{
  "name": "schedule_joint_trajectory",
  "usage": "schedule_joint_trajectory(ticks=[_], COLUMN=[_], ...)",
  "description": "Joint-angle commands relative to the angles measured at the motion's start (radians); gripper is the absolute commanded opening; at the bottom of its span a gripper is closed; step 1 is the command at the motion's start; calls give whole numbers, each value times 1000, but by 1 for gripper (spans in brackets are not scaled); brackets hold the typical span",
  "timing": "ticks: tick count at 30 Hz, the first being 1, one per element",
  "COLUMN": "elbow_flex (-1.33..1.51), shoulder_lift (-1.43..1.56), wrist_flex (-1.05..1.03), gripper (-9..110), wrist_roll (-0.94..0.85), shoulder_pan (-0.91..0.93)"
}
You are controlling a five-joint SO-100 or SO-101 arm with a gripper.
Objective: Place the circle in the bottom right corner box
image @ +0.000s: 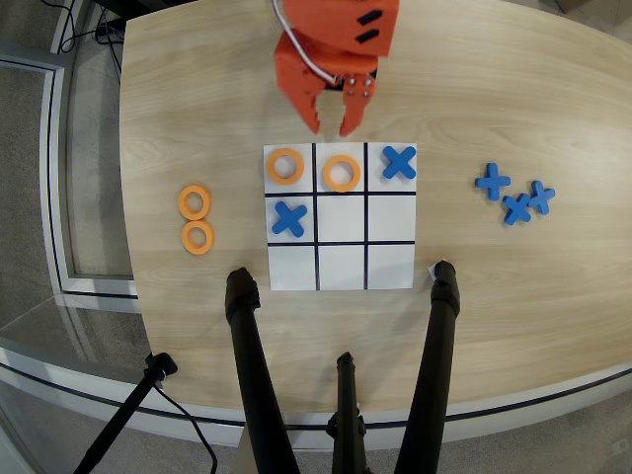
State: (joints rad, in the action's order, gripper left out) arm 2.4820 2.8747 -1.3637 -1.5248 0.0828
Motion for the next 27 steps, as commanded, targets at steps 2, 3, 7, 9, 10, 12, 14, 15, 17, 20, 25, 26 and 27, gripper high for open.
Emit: schedule_joint_trajectory(ticks=[2, 3, 7, 9, 10, 12, 14, 15, 17, 20, 25, 26, 27], elbow_flex=[261, 314, 502, 574, 603, 660, 718, 721, 721, 721, 721, 721, 721], shoulder_lift=[193, 212, 270, 301, 318, 357, 399, 413, 443, 482, 482, 482, 482], wrist_flex=[81, 109, 206, 219, 219, 218, 216, 192, 129, 57, 60, 60, 60], gripper=[9, 9, 9, 9, 9, 3, 0, 0, 0, 0, 0, 0, 0], wrist_roll=[-15, -15, -44, -57, -58, -58, -58, -61, -61, -54, -63, -63, -63], shoulder_pan=[-54, -61, -74, -72, -67, -60, -49, -35, -25, -3, 103, 124, 153])
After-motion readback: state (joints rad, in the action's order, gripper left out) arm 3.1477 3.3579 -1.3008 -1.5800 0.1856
